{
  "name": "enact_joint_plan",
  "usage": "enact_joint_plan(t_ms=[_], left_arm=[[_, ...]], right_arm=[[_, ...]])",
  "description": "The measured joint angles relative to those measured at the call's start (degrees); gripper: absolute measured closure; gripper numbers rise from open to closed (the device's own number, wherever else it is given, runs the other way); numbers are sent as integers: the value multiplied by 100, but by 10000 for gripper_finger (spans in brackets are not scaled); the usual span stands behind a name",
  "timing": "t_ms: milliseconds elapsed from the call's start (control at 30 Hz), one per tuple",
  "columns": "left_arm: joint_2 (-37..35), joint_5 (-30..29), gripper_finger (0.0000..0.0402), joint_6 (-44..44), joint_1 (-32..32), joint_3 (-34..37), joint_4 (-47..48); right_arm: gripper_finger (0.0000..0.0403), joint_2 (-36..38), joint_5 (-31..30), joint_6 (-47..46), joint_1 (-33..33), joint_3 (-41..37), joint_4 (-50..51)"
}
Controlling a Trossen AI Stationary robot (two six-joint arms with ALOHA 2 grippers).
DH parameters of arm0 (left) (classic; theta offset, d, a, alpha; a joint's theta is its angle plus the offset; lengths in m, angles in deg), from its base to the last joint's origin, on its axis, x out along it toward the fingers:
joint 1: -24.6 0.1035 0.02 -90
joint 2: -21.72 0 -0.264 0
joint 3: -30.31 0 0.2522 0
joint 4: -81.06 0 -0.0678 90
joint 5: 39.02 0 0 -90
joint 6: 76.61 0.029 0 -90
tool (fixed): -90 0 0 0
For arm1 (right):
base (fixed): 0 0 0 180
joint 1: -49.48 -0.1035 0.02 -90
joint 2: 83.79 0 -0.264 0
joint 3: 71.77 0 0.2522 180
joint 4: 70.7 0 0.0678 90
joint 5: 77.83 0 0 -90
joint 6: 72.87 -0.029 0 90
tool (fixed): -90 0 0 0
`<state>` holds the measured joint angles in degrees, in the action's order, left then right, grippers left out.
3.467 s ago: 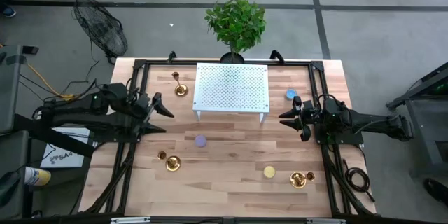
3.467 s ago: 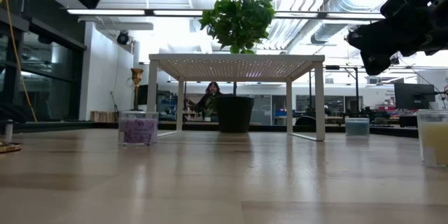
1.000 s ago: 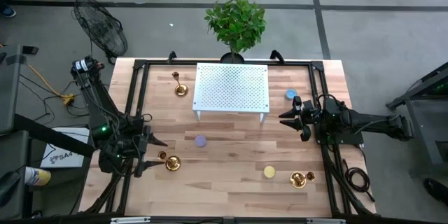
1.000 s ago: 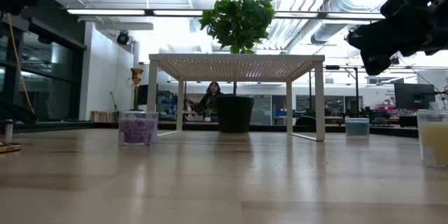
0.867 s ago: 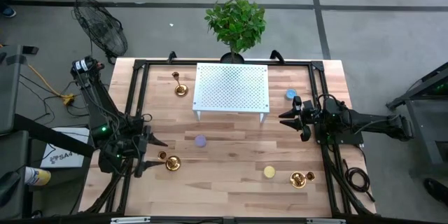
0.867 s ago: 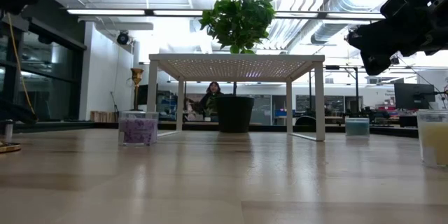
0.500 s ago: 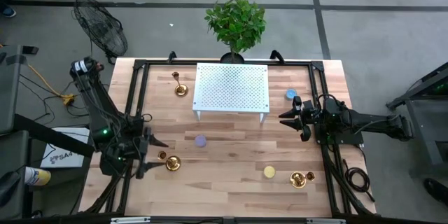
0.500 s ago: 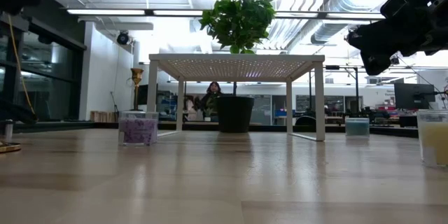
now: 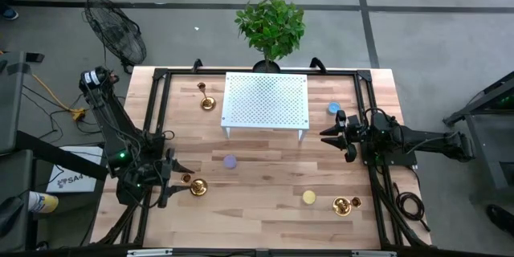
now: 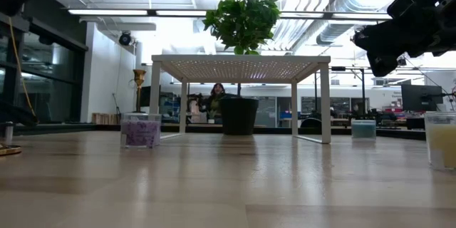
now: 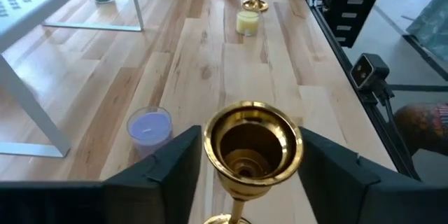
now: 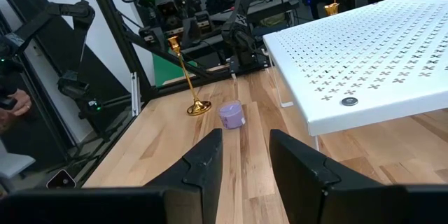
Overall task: Pick & Place candle stick holders
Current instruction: Put the bottom left gold candle holder on the shelf
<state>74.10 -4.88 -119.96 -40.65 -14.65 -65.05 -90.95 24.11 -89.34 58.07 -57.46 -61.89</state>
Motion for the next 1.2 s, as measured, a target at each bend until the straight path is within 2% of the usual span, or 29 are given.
enact_joint_plan(t_ms=[167,733,1033,1200], left_arm=[[0,-177,221,-2,0,0,-8],[0,-179,285,-30,0,0,-32],[0,-245,294,-2,0,0,-37],[0,-489,295,39,0,0,-90]], right_arm=[[289,0,2,1,1,0,0],[289,0,0,1,1,0,0],[289,-1,1,0,-1,1,1],[289,0,0,-1,-1,0,0]])
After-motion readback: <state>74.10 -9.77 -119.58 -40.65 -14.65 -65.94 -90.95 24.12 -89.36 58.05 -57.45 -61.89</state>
